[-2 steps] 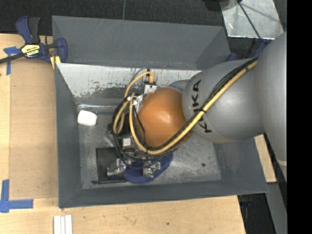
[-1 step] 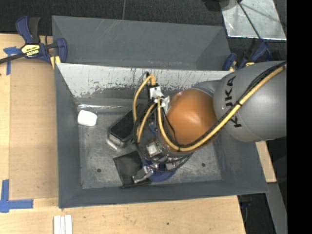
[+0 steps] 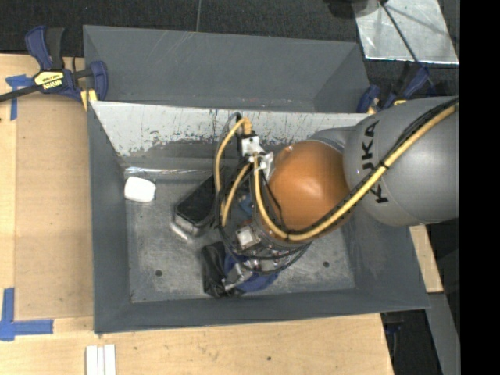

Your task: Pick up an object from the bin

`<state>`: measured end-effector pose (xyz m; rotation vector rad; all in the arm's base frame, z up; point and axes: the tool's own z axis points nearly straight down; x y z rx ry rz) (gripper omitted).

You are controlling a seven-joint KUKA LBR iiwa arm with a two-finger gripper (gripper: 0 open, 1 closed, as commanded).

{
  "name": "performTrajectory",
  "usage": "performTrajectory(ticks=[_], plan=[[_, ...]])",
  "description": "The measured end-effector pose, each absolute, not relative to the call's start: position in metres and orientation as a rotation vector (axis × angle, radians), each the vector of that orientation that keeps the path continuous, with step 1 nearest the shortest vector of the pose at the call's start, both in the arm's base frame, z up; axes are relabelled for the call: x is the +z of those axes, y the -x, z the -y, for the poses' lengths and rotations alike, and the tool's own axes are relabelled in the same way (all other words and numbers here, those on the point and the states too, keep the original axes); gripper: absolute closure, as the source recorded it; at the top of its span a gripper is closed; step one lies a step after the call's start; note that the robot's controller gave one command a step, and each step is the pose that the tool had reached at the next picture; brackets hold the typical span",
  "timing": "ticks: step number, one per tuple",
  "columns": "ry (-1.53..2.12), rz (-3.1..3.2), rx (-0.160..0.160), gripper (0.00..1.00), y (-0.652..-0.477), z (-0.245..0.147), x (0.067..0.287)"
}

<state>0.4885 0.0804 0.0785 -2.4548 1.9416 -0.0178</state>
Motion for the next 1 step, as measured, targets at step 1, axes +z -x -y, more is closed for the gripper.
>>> performTrajectory(ticks=[1], plan=[[2.457,-1.947,-0.007,1.0,-0.4903,-0.0807,0.1796]])
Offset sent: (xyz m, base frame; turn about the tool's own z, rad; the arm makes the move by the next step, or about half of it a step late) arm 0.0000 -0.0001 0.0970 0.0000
